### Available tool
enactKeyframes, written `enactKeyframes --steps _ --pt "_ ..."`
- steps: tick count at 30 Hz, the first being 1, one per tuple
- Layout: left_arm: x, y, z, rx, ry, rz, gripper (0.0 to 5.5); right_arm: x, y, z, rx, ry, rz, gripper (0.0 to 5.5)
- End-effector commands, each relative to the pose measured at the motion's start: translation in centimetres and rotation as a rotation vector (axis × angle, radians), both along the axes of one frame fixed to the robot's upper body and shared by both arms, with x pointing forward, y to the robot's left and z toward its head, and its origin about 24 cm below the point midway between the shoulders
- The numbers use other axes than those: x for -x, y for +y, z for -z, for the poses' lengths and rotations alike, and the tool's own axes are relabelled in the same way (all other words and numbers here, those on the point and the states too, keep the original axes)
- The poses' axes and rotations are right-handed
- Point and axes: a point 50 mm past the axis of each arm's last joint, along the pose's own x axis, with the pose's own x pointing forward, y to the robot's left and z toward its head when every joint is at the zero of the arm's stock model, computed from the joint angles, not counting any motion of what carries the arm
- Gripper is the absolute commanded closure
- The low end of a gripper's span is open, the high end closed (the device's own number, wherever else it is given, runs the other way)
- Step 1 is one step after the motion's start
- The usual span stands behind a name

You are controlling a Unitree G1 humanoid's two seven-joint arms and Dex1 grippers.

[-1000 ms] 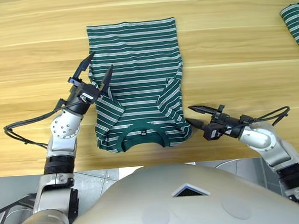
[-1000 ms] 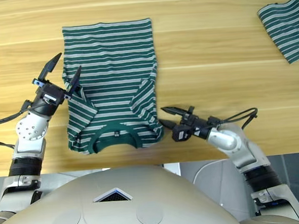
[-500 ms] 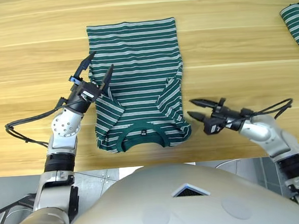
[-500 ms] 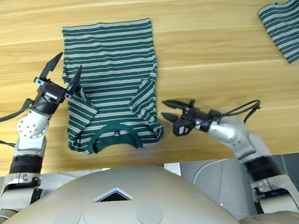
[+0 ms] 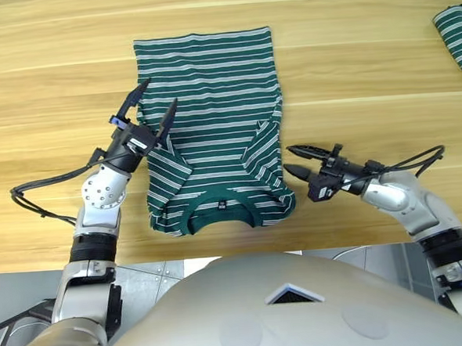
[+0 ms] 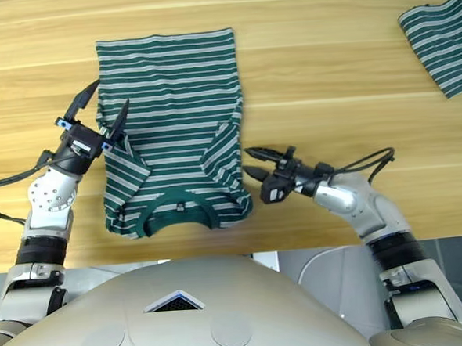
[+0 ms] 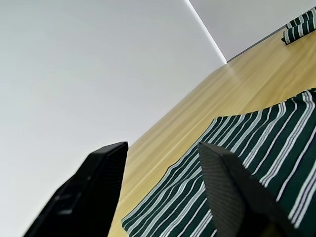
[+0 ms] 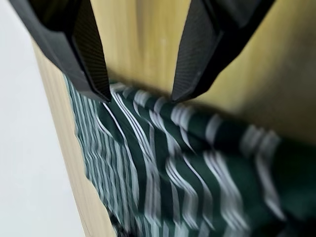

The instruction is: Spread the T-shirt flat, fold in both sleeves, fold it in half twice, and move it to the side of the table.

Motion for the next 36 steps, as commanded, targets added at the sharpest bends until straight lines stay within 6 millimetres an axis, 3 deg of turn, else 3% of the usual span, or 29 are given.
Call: enactKeyframes --steps 1,9,15,36 --pt "-0.5 -0.2 -0.1 0.001 -0.008 0.014 2.84 -0.2 0.7 0.0 0.02 -0.011 -0.056 3.25" --pt "-1.0 -0.3 0.1 0.006 -0.005 0.021 2.84 -0.3 0.9 0.1 0.078 -0.083 -0.126 3.25" --pt "-1.2 -0.3 0.1 0.007 -0.006 0.025 2.84 0.1 0.2 -2.8 -0.012 -0.108 -0.147 3.25" --pt "-2.5 -1.2 -0.5 0.005 -0.022 0.064 2.84 4.0 1.9 -0.5 0.014 0.106 -0.327 3.25"
